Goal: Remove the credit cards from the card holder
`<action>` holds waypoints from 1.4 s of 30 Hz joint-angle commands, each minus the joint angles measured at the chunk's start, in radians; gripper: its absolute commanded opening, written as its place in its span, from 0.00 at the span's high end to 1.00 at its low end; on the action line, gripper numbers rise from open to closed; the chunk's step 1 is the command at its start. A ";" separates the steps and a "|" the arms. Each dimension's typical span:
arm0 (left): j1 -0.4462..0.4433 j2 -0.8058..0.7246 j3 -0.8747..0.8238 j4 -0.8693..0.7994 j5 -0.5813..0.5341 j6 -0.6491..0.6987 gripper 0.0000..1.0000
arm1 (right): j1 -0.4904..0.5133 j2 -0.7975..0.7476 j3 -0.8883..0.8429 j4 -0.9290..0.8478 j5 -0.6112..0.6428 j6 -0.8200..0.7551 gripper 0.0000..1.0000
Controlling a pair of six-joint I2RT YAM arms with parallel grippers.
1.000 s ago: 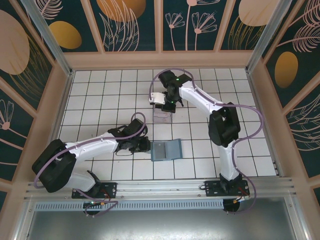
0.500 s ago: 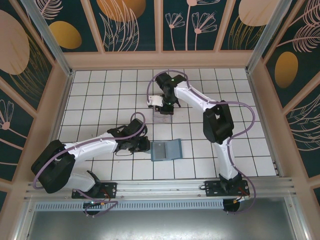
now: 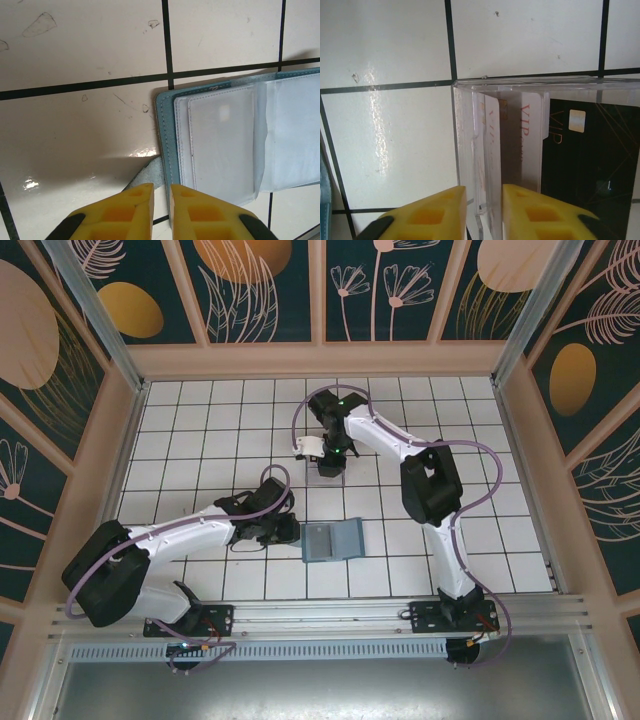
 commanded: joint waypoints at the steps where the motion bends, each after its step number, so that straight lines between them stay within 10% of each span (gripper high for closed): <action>1: -0.003 -0.020 -0.016 -0.027 -0.018 -0.018 0.83 | 0.009 -0.009 0.012 0.025 0.033 -0.010 0.69; 29: -0.002 -0.021 0.003 -0.023 -0.055 -0.004 0.83 | 0.032 -0.217 -0.232 0.271 0.179 0.064 0.62; 42: 0.062 0.020 0.036 0.002 -0.055 0.041 0.83 | 0.053 -0.436 -0.510 0.466 -0.005 0.632 0.67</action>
